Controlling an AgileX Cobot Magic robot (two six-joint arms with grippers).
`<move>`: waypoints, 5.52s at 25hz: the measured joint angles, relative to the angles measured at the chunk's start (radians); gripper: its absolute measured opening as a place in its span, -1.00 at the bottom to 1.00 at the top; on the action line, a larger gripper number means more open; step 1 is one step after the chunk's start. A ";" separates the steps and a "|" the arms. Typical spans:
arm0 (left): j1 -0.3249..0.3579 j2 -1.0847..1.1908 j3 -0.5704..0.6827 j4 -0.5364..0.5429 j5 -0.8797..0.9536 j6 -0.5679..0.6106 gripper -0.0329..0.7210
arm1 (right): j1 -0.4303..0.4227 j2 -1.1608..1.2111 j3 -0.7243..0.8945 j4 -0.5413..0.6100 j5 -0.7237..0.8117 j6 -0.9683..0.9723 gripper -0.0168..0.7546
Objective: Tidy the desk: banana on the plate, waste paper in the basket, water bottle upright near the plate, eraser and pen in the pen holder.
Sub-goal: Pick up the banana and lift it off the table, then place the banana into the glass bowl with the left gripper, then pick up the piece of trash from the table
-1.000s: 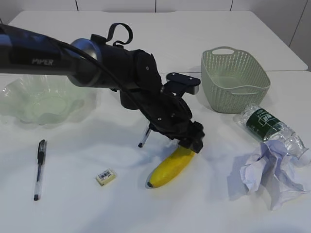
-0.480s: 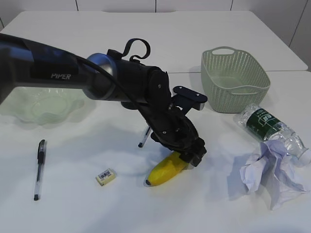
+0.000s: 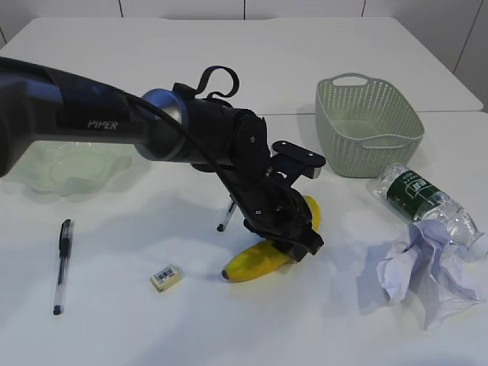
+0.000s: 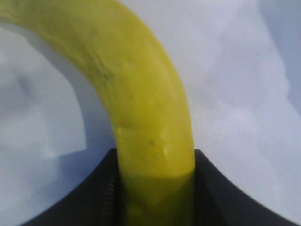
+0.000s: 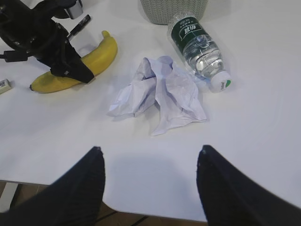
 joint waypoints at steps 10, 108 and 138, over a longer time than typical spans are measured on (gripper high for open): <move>0.000 -0.003 -0.012 0.012 0.050 -0.002 -0.26 | 0.000 0.000 0.000 -0.003 0.000 0.000 0.24; 0.730 -0.840 0.379 -0.043 0.288 -0.003 0.10 | 0.000 0.000 0.000 -0.014 -0.200 0.000 0.24; 0.730 -1.572 0.730 0.187 0.559 -0.263 0.10 | 0.000 0.748 -0.374 0.110 -0.017 -0.021 0.26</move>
